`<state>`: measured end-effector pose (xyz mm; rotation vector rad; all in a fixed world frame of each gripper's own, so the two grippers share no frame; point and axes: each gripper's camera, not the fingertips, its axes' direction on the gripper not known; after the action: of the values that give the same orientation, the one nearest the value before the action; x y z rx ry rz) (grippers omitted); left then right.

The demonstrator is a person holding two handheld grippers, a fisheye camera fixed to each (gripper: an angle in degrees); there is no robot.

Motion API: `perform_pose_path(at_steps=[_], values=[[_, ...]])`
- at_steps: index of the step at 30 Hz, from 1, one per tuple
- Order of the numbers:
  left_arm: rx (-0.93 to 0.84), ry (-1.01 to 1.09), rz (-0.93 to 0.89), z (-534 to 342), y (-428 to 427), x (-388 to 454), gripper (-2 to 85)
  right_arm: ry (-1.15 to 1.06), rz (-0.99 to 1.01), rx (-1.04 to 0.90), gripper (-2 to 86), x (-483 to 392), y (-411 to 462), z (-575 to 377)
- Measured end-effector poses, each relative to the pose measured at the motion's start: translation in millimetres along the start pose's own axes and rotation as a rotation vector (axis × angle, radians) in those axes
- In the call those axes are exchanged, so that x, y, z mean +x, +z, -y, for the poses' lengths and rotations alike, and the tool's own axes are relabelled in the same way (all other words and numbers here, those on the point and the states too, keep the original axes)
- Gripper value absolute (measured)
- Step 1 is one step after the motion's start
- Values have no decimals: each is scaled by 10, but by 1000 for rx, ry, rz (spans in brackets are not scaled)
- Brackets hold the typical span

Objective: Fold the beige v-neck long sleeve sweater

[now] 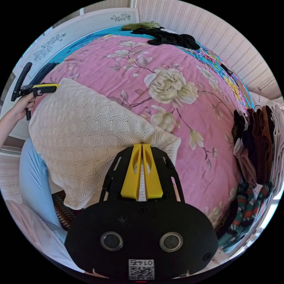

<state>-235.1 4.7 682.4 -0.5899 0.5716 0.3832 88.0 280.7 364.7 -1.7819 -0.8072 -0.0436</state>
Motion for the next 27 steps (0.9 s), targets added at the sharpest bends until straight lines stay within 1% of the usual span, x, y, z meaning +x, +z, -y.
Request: perform_pose_path(at_steps=[3, 5, 6, 7, 8, 10, 11, 12, 13, 14, 15, 17, 18, 19, 21, 24, 26, 27], values=[[76, -83, -88, -115, -83, -37, -10, 2, -11, -1, -9, -50, -65, 13], [222, -123, -180, -395, -271, -2, -10, 61, 27, -41, -7, -49, -240, 64], [256, -114, -191, -487, -315, 40, -10, 64, 37, -41, -6, -78, -302, 76], [299, -84, -203, -674, -368, 150, -10, 42, 42, 18, -5, -194, -459, 84], [306, -60, -228, -843, -367, 269, -10, -10, 11, 111, -5, -376, -619, 89], [299, -33, -261, -1063, -305, 455, -10, -77, -60, 203, -5, -664, -755, 148], [286, -5, -257, -1176, -234, 600, -10, -135, -42, 229, -5, -833, -770, 230], [273, 15, -253, -1219, -187, 681, -10, -165, -17, 221, -4, -909, -756, 288], [228, 71, -251, -1277, -67, 855, -10, -221, 36, 182, -4, -1042, -694, 420], [169, 126, -257, -1312, 67, 1030, -10, -248, 49, 132, -4, -1138, -599, 556], [150, 147, -255, -1329, 126, 1108, -10, -252, 36, 105, -4, -1173, -542, 619], [156, 193, -186, -1395, 321, 1319, -10, -256, -28, -45, -4, -1258, -241, 841], [142, 195, -181, -1400, 397, 1345, -10, -250, -33, -82, -4, -1262, -153, 873], [71, 199, -179, -1404, 604, 1378, -10, -230, -44, -95, -4, -1249, -54, 897], [123, 219, -194, -1475, 737, 1384, -10, -204, -46, -80, -4, -1210, -25, 908], [97, 235, -173, -1489, 792, 1465, -10, -257, -37, -107, -4, -1146, -34, 944], [112, 318, -121, -1516, 717, 1609, -10, -292, 6, -181, -4, -1058, -159, 1031], [131, 339, -118, -1540, 697, 1641, -10, -299, 11, -180, -4, -1042, -208, 1039]])
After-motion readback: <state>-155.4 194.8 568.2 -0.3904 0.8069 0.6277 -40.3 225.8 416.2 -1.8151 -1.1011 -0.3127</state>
